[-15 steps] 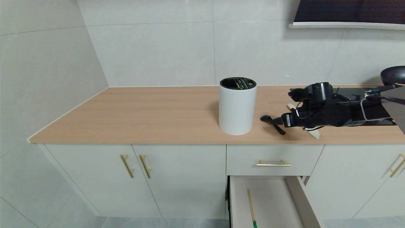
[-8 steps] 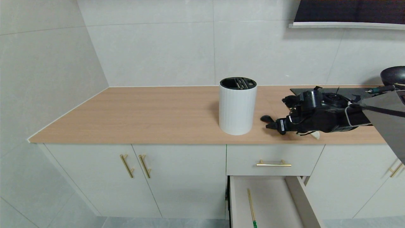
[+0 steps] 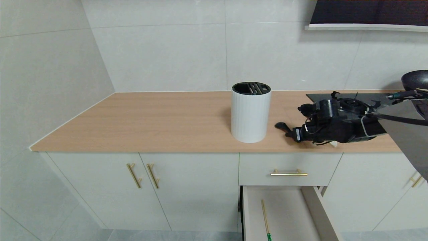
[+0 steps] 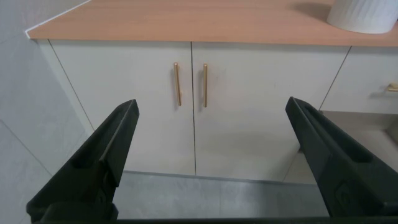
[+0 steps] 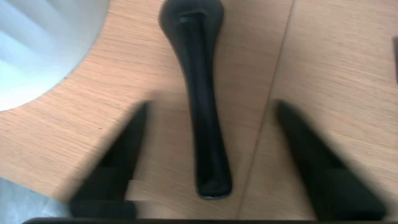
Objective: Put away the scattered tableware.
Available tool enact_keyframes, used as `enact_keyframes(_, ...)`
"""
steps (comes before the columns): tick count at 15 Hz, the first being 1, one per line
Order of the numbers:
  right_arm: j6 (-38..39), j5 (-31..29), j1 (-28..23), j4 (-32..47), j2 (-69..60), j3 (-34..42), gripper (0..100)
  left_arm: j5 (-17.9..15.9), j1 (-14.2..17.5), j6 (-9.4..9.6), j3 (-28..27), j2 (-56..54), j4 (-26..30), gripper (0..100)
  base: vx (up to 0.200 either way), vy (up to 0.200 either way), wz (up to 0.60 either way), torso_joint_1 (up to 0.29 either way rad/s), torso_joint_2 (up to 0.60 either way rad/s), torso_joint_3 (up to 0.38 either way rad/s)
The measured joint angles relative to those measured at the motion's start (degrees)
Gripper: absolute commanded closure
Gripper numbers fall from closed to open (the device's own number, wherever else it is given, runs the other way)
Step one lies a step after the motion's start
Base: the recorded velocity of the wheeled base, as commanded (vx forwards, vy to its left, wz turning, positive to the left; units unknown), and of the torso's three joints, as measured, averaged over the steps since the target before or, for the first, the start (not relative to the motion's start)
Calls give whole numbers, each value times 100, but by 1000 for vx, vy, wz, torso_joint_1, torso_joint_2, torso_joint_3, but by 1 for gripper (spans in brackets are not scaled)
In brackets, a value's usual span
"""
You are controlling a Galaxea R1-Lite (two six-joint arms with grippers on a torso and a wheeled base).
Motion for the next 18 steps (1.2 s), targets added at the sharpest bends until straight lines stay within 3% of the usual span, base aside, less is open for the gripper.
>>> enact_keyframes(5, -20, -60, 39, 20, 96, -4, 100, 1, 0, 2, 0, 2, -1, 0, 0, 0, 0, 0, 0, 0)
enact_keyframes(10, 48, -590, 55, 132, -179, 187, 100, 1, 0, 2, 0, 5, -1, 0, 0, 0, 0, 0, 0, 0)
enact_keyframes(13, 605, -848, 99, 206, -920, 780, 100, 0, 0, 0, 0, 5, 0, 0, 0, 0, 0, 0, 0, 0)
enact_keyframes(18, 1384, -1615, 439, 1192, -2644, 2393, 100, 1, 0, 0, 0, 5, 0, 0, 0, 0, 0, 0, 0, 0)
